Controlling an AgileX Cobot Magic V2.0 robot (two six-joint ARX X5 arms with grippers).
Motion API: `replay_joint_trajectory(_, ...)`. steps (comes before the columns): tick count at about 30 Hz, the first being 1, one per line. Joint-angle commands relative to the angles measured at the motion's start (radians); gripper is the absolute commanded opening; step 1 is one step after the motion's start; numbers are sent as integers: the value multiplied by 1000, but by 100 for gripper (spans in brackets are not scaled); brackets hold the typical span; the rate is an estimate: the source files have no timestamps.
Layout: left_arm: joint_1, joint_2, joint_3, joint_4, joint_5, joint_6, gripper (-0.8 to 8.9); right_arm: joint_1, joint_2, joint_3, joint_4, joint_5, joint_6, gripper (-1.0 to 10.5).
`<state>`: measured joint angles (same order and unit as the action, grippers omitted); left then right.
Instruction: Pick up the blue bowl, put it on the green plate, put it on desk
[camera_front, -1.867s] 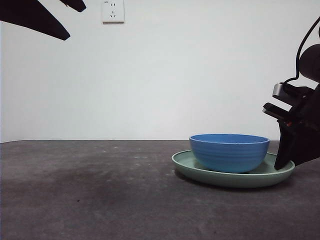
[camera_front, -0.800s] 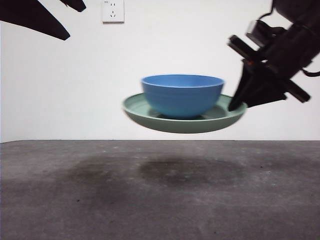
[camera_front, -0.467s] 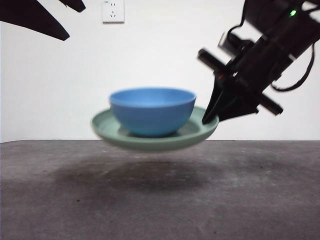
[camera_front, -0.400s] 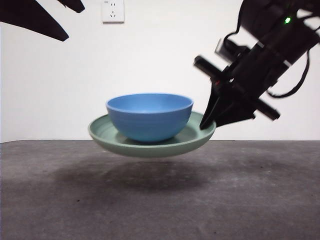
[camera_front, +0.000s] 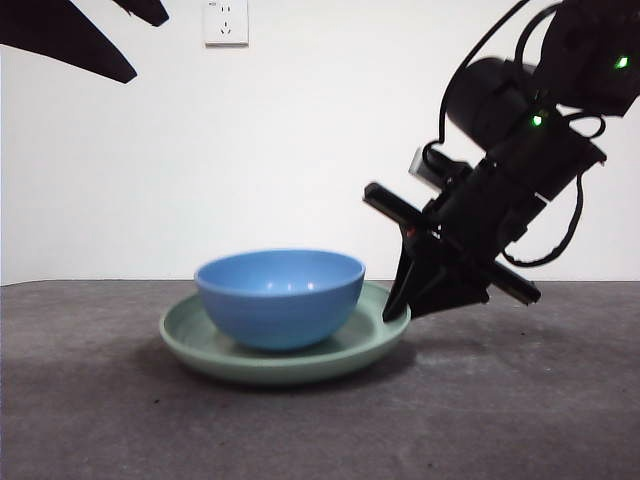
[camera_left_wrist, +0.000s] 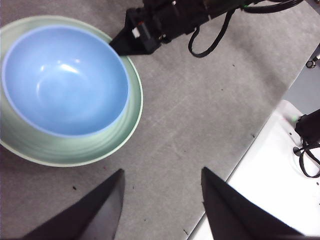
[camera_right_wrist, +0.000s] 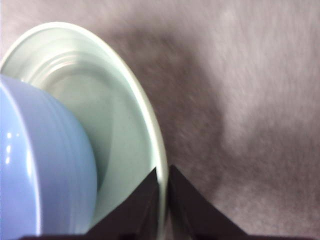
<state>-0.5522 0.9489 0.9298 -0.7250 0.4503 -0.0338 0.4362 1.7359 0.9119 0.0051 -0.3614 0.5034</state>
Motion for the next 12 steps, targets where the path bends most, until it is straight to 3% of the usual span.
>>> replay_joint_trajectory(1,-5,5,11,7,7,19,249,7,26,13,20,-3,21,8)
replay_joint_trajectory(12,-5,5,11,6,7,19,249,13,30,12,-25,0,20,21)
